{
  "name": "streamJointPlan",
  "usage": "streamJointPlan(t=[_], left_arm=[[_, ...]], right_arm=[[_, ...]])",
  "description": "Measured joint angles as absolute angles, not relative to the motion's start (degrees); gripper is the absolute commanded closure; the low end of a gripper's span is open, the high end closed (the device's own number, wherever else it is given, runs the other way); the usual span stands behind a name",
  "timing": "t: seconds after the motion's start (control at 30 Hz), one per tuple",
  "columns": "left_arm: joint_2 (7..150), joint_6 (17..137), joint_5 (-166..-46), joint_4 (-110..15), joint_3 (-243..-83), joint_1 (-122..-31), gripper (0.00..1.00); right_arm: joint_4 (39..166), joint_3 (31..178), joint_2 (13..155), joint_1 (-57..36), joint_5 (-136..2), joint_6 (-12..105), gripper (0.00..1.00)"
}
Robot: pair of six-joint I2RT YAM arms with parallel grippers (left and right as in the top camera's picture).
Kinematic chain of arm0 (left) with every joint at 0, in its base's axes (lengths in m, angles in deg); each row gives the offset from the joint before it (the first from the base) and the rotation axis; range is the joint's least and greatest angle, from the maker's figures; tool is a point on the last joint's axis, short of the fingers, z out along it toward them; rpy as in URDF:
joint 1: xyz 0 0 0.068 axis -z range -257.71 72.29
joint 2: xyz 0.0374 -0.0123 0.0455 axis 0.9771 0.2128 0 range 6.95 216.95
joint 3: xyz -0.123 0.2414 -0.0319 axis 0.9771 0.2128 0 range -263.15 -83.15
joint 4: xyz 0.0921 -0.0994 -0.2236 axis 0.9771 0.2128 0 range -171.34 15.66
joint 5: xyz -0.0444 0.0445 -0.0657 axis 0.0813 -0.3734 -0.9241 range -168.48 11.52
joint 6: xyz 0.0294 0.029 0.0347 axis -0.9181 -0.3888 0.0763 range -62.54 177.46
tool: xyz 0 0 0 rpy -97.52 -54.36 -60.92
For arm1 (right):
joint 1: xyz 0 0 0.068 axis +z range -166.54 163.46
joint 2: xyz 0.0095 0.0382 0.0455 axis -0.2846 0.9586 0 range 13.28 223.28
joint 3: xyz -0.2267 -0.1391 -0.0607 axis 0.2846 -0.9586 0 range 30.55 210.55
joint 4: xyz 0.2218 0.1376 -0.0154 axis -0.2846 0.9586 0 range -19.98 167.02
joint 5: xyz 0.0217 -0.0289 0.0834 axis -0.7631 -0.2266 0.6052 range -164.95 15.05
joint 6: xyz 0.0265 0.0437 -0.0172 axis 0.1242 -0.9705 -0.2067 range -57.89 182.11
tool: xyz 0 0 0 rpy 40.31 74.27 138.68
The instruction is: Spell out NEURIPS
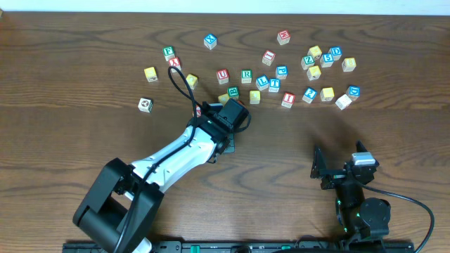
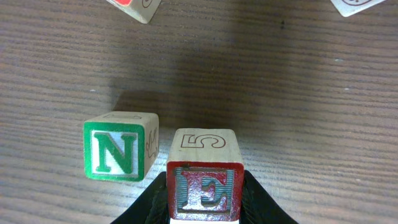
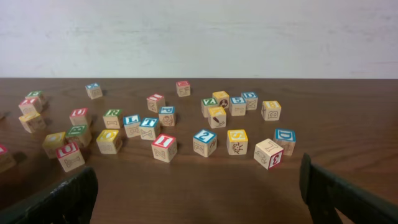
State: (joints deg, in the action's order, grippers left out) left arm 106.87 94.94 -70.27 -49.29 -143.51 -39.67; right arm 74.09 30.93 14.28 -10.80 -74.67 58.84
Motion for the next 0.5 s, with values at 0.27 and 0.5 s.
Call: streamJointPlan(t=[0.27,0.5], left_arm=[[108.75,94.94,-69.66,-50.38,-143.48,-39.67,0.92],[108.77,94.94,-69.49,-50.77,-143.48,-39.67,0.92]], right_arm=[[74.09,30.93,14.28,-10.8,-74.67,58.84,0.01],[74.09,30.93,14.28,-10.8,-74.67,58.84,0.01]])
